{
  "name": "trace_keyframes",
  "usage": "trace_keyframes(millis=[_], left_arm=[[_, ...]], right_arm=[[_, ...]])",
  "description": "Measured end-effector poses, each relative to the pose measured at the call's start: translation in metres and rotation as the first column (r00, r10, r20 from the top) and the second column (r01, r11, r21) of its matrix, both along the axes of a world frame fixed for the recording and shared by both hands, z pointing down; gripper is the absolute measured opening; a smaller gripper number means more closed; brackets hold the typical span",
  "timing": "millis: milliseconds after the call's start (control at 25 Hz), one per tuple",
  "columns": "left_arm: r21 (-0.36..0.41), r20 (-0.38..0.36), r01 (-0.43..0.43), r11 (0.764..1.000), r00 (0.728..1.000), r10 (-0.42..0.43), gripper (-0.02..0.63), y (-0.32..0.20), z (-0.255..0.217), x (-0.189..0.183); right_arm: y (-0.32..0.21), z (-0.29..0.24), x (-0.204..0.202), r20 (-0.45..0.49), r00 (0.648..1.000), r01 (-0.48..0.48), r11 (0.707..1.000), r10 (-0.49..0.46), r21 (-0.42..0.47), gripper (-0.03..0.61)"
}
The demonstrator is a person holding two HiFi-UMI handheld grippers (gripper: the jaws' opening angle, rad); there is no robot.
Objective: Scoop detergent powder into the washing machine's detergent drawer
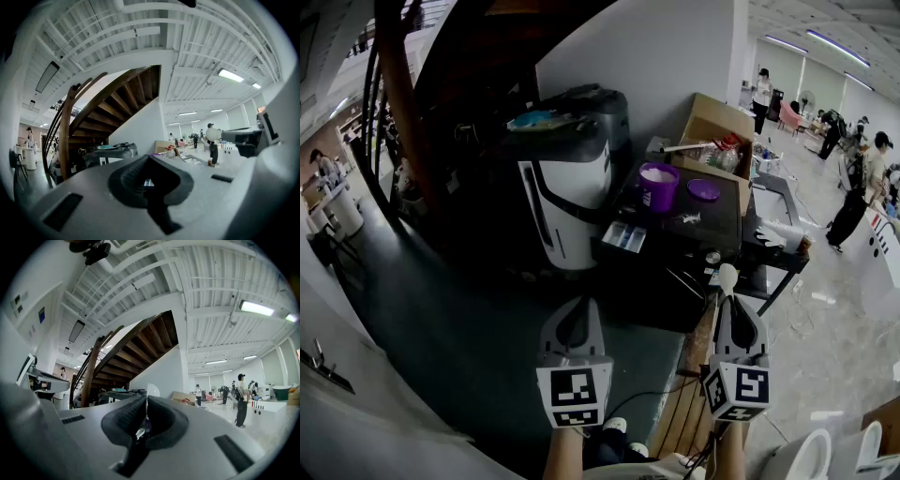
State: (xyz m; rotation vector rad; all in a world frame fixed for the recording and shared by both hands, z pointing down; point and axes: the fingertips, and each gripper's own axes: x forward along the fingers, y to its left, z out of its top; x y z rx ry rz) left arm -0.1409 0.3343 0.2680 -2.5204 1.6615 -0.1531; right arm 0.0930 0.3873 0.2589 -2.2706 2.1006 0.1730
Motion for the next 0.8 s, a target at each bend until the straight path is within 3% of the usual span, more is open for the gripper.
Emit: trace_keyframes(millis=[800], left_arm=[[0.002, -0.013, -0.004, 1.000, 1.000, 0.004, 0.002, -0.039, 0.001, -0.005]], right_arm=[[-0.034, -0.004, 0.002, 0.027, 0.999, -0.028, 0.999, 0.028, 0.028, 0.021]])
